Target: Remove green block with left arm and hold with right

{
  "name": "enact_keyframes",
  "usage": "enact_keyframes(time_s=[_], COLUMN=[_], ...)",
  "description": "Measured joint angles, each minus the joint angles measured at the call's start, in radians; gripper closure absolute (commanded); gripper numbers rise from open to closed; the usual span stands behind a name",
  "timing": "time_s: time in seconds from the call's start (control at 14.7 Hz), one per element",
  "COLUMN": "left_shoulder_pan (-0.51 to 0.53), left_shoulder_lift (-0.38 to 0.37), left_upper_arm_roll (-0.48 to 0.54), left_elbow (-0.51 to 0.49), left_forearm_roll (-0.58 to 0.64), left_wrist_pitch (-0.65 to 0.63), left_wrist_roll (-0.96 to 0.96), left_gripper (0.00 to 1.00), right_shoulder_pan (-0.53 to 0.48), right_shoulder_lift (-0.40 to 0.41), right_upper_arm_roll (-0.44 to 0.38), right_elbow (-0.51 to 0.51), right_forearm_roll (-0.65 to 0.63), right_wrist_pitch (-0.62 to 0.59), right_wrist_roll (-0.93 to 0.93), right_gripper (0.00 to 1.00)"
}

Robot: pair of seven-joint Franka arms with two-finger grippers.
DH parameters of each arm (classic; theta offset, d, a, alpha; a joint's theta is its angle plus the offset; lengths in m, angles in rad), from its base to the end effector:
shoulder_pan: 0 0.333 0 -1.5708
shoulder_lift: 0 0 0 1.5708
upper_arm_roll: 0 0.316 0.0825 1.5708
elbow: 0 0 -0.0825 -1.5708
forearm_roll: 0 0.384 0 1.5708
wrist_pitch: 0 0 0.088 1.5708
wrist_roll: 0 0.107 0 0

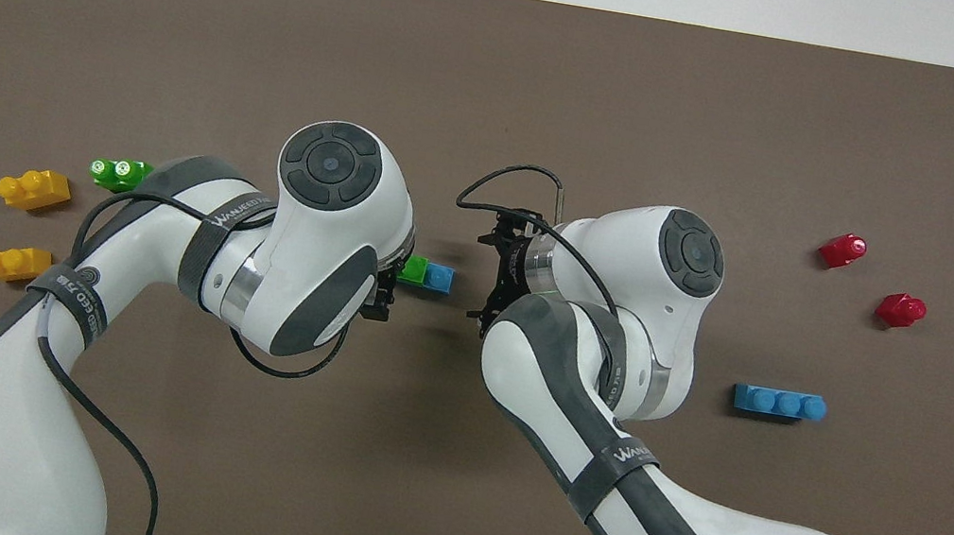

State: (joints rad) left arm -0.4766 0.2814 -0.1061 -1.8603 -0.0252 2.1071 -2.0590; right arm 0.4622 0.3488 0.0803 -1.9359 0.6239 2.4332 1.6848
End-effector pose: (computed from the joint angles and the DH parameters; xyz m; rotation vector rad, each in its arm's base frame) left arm 0.5181 -0.3386 0.3665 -2.2906 -2.1194 0.0898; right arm 0.5427 0.3259 0.3210 -1.9286 1.9877 0.5006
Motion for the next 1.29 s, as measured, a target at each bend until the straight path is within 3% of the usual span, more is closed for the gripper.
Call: enact_keyframes(time_s=[0.2, 1.29], left_shoulder_pan=[0.000, -0.006], left_shoulder_lift=[0.007, 0.015], left_upper_arm_roll=[0.000, -0.003], left_elbow=[-0.001, -0.037], left_forearm_roll=[0.000, 0.000], left_wrist_pitch=[0.009, 0.058], left_wrist_roll=[-0.001, -0.009], left_gripper=[0.00, 0.00], right_shoulder_pan=[0.034, 0.077], right_shoulder_lift=[0.024, 0.098], right_upper_arm_roll=[0.000, 0.000], right_elbow=[0.000, 0.028], right_forearm_roll=[0.000, 0.000], right_wrist_pitch=[0.063, 0.160], right_wrist_roll=[0.037, 0.044], right_gripper=[0.01, 0.01])
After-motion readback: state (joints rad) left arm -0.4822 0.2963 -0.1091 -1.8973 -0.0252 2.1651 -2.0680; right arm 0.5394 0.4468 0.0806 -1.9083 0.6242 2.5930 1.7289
